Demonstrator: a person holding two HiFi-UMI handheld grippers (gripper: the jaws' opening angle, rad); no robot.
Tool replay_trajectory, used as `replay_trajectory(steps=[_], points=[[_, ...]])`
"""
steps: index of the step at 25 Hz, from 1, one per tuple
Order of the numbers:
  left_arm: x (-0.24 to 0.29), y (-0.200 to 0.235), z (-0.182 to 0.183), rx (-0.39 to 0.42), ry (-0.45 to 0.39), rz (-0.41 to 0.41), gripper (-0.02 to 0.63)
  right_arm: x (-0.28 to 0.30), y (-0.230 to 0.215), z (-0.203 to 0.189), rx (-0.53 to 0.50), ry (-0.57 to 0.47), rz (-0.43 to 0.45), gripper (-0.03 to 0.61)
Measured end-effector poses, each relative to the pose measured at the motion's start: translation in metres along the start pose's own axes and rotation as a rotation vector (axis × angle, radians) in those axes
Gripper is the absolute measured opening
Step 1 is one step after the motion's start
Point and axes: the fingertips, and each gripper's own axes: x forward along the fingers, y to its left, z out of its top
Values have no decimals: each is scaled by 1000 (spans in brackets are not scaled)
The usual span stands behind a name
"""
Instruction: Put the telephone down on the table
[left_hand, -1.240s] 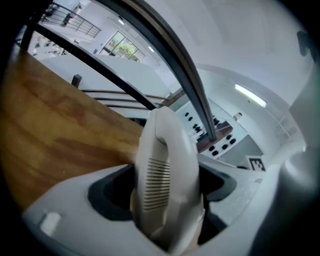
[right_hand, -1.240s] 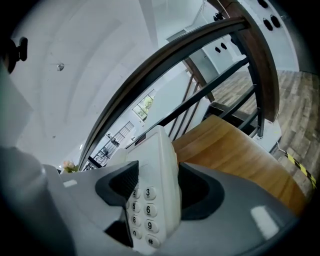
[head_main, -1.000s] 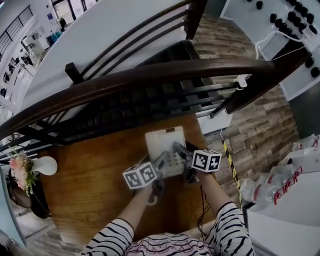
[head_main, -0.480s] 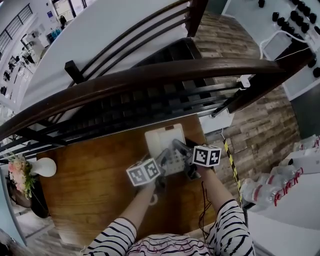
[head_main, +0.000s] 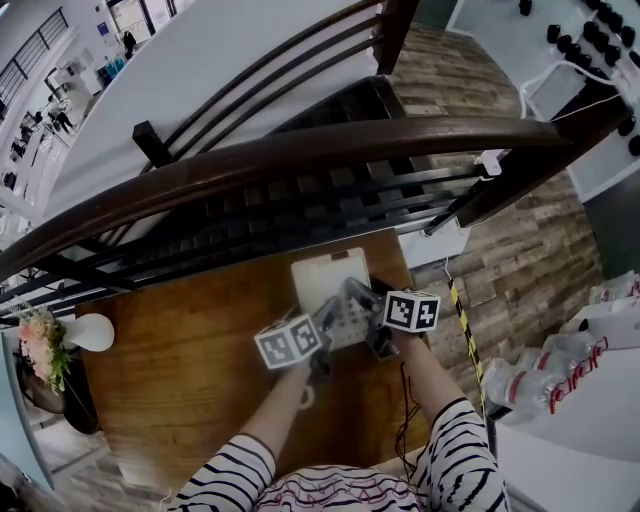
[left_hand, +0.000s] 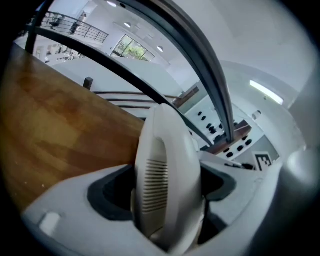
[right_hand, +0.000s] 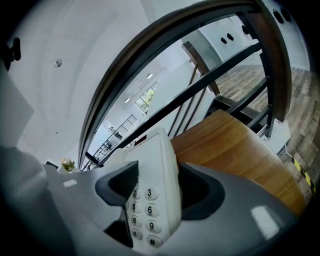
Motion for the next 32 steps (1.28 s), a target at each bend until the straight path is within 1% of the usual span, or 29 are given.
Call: replay_trajectory(steps=[5,9,13,16,20,22,27,28,30,31,32], points=[[-1,-4,-3,16,-1,-26,394,-7,-1,4,-15,-15,-46,252],[-4,-12,-7,53,-4,-64,418,-17,-3,4,-15,-40,-69,255],[-14,-16,-6,114,-24,-75,445,-29,6,5,-27,-81,-82,249],[-23,-18,-7,141,-38,-78,451,-42,14,7,-60,-113,-99,232],[-39,-15,-10,163,-53,-63,444,-66,24,-1,-133,-155,-142,188],[-49,-16,-10,181,-69,-59,438,-78,28,-8,-149,-174,-153,163],[-75,-29,-15,262,-87,-60,391,-111,38,-27,-135,-207,-156,123],[-82,-31,-16,280,-93,-57,372,-117,41,-31,-135,-212,-155,111],[-96,-35,-17,317,-116,-45,276,-128,48,-39,-135,-222,-156,85],[-103,-38,-18,333,-129,-39,239,-134,51,-44,-135,-226,-157,77],[-110,-40,-21,345,-141,-34,214,-139,54,-48,-134,-229,-159,77]])
